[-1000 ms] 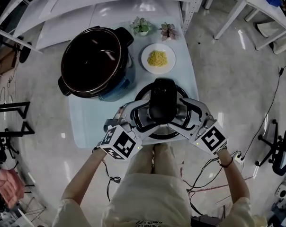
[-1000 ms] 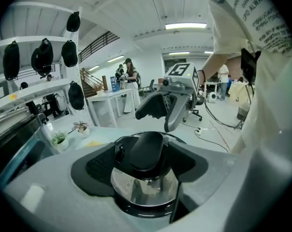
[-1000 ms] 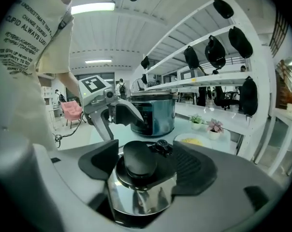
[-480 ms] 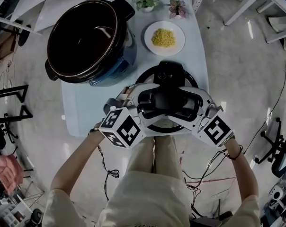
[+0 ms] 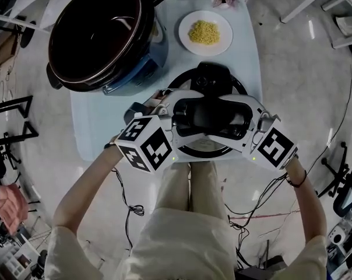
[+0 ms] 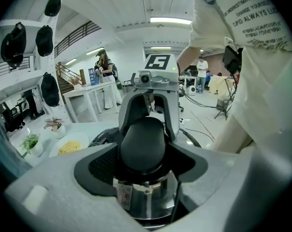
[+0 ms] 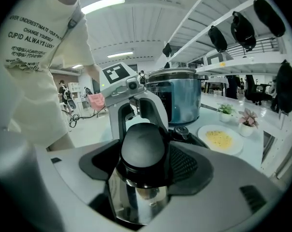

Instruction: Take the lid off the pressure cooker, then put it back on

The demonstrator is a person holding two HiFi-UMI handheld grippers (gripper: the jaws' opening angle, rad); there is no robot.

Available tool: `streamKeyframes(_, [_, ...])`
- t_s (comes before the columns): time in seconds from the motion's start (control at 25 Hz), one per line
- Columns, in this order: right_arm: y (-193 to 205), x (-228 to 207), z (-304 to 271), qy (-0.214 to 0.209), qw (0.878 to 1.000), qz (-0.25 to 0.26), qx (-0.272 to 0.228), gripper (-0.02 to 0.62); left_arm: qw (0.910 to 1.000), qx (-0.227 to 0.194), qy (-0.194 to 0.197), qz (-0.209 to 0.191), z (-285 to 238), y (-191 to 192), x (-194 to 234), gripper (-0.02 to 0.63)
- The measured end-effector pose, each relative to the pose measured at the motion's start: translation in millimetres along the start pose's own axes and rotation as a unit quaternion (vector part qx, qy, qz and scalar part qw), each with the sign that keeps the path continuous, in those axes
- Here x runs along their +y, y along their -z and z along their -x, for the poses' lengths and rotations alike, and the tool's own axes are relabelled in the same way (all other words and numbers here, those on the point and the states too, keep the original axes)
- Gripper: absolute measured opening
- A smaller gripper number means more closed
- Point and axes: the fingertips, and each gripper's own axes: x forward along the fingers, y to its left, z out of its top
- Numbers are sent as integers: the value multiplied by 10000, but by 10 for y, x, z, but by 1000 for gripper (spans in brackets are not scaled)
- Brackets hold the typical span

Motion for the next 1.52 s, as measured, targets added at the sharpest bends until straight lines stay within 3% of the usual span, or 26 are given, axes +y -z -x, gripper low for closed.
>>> streamKeyframes(0.2, [9, 22, -12, -155, 9998, 102, 32, 278, 9996, -8, 140, 234, -6, 23, -9, 312])
streamKeyframes(0.48, [41, 18, -36, -346, 9990, -29, 264, 278, 9989, 77, 207, 419, -29, 34, 1, 301])
streamKeyframes(0.96, [36, 22, -42, -288, 9980, -156, 540, 275, 9979, 332, 216, 519, -20, 50, -1, 293])
streamKeyframes(1.52, [-296, 173, 77, -375, 9966, -152, 718, 275, 9972, 355, 204, 621, 265, -182, -75, 293])
